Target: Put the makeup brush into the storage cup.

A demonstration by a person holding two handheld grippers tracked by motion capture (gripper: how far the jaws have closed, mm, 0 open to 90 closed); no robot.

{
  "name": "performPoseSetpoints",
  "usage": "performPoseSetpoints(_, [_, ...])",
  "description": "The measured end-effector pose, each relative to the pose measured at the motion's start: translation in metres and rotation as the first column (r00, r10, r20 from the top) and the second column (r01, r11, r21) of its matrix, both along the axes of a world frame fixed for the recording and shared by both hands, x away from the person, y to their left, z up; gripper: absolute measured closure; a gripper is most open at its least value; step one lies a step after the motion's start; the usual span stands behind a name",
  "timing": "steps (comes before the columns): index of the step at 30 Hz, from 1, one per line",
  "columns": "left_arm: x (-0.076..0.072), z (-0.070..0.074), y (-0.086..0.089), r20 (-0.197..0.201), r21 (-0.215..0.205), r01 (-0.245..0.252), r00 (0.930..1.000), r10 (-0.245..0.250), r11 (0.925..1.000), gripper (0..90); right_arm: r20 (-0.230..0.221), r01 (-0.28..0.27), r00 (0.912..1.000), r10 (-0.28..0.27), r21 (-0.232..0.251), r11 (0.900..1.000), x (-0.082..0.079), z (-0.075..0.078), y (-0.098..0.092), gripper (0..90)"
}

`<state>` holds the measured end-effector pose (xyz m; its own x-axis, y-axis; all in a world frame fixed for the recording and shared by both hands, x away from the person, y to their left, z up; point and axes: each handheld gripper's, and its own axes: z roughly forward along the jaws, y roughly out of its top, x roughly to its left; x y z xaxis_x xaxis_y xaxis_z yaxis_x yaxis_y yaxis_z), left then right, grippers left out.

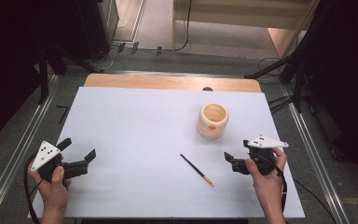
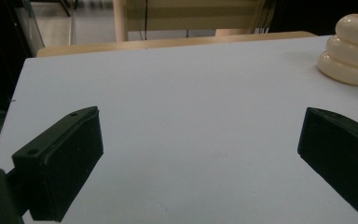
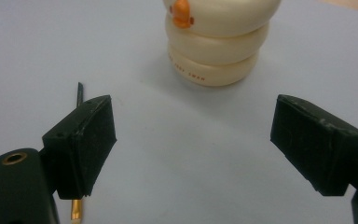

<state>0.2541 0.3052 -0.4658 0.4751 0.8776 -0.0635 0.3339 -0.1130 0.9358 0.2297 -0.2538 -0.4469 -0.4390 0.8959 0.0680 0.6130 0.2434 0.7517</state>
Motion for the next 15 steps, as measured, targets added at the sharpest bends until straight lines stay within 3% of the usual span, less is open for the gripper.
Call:
performPoseSetpoints(3, [0.000, 0.001, -0.001, 0.001, 0.010, 0.002, 1.0000, -0.002, 0.9999, 0.5, -0.040, -0.040, 0.9985, 0.039, -0.028, 0.999, 0.006, 0.003, 0.013, 14.8])
performPoseSetpoints(6, [0.000, 0.001, -0.001, 0.001, 0.010, 0.002, 1.0000, -0.002, 0.9999, 0.5, -0.064, -0.058, 0.9964, 0.055, -0.049, 0.997, 0.009, 0.003, 0.021, 15.1])
performPoseSetpoints(7, [0.001, 0.001, -0.001, 0.002, 0.011, 0.005, 1.0000, -0.005, 0.9999, 0.5, -0.099, -0.070, 0.9932, 0.062, -0.079, 0.994, 0.012, 0.003, 0.029, 17.3])
performPoseSetpoints(9, [0.001, 0.002, -0.001, 0.001, 0.013, 0.005, 1.0000, -0.005, 0.9999, 0.5, -0.115, -0.074, 0.9913, 0.063, -0.087, 0.994, 0.014, 0.003, 0.033, 18.9])
performPoseSetpoints(12, [0.001, 0.002, -0.001, 0.004, 0.014, 0.004, 1.0000, -0.004, 0.9999, 0.5, -0.153, -0.098, 0.9848, 0.082, -0.100, 0.990, 0.018, 0.002, 0.046, 29.0])
performPoseSetpoints(14, [0.001, 0.002, -0.001, 0.008, 0.015, -0.002, 1.0000, 0.002, 0.9999, 0.5, -0.160, -0.097, 0.9839, 0.079, -0.111, 0.989, 0.019, 0.001, 0.049, 30.5])
performPoseSetpoints(15, [0.001, 0.003, -0.001, 0.011, 0.014, -0.003, 0.9999, 0.003, 0.9999, 0.5, -0.177, -0.096, 0.9815, 0.071, -0.135, 0.986, 0.020, -0.001, 0.054, 33.7])
